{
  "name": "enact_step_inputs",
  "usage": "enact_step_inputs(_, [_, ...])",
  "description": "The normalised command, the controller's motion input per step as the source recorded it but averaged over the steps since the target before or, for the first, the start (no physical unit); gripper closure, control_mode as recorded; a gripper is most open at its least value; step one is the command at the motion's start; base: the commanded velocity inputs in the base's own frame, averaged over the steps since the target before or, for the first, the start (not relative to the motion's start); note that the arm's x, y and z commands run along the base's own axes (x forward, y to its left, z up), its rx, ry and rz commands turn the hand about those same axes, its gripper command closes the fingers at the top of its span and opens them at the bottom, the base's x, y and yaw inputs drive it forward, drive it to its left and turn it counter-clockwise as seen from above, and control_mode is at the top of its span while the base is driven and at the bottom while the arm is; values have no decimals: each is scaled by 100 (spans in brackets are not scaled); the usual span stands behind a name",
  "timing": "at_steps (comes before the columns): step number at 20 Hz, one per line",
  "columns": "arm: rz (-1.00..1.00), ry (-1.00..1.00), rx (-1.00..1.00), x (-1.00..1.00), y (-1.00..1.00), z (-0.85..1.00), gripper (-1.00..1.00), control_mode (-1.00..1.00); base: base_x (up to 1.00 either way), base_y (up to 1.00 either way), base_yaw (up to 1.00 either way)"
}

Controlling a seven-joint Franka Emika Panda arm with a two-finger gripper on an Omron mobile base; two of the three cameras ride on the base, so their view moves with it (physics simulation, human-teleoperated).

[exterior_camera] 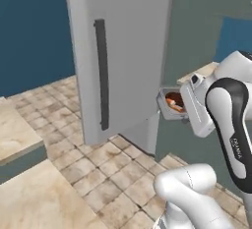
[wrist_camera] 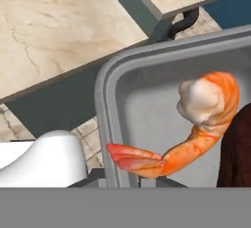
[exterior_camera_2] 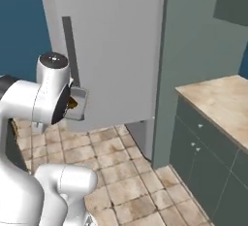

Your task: Place the tupperware on the second highest shelf of the fridge. Make space for the tupperware among the existing items by rearranging them on the shelves if needed. Close the fridge door when finished.

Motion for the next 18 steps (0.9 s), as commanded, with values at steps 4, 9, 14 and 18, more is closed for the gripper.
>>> enact_step_inputs(4, [0, 0, 0, 0, 0, 0, 100, 100, 22, 54, 42])
enact_step_inputs(9, [0, 0, 0, 0, 0, 0, 100, 100, -52, 9, 45])
enact_step_inputs(14, [0, 0, 0, 0, 0, 0, 100, 100, -100, -2, 43])
enact_step_inputs(18, [0, 0, 0, 0, 0, 0, 100, 100, -100, -11, 42])
